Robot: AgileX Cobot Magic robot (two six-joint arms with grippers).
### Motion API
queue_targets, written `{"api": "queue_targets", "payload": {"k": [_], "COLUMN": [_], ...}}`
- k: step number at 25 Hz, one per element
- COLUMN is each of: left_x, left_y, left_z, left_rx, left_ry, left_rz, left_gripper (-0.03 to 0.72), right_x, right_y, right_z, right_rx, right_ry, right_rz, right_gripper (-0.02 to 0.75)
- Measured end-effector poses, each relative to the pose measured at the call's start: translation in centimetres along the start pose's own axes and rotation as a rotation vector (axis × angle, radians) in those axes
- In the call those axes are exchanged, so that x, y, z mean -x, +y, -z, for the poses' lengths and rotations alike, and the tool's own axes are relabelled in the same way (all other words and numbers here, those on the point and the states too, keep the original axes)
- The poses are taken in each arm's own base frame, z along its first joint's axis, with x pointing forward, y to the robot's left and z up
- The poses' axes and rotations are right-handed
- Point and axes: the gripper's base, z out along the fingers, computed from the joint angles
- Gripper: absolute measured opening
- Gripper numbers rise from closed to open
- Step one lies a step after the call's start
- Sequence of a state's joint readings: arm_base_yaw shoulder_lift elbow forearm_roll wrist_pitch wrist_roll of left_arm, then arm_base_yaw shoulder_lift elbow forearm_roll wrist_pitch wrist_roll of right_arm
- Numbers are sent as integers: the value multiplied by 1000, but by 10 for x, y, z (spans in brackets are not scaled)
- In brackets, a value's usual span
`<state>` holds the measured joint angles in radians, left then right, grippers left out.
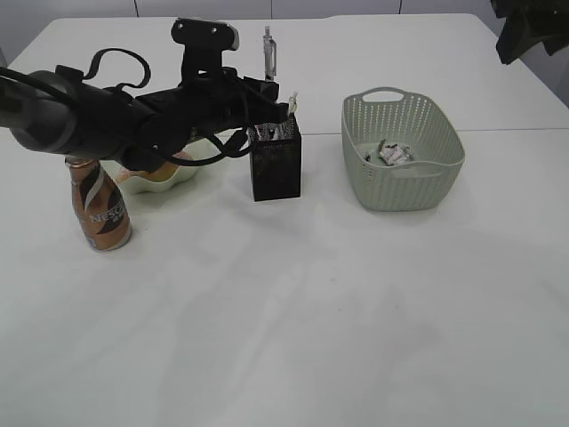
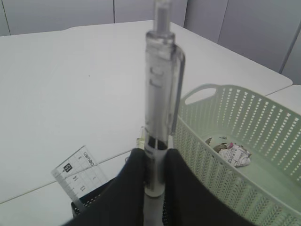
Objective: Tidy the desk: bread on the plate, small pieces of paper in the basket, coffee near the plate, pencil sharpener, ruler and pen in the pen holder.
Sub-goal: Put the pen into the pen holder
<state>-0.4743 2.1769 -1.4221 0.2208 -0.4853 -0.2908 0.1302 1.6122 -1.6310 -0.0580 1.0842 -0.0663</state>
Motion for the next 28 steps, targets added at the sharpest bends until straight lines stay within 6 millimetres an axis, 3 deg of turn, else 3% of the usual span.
{"api": "queue_targets", "payload": {"k": [28], "left_x": [-17], "left_y": [4], "left_z": [-13], "left_rx": [12], "left_ry": [55], "left_rz": [-4], "left_gripper": [105], "right_x": [1], "right_y": [0], "right_z": [0], "right_rx": [-1], "right_ry": [-14], "right_rz": [2], "right_gripper": [384]}}
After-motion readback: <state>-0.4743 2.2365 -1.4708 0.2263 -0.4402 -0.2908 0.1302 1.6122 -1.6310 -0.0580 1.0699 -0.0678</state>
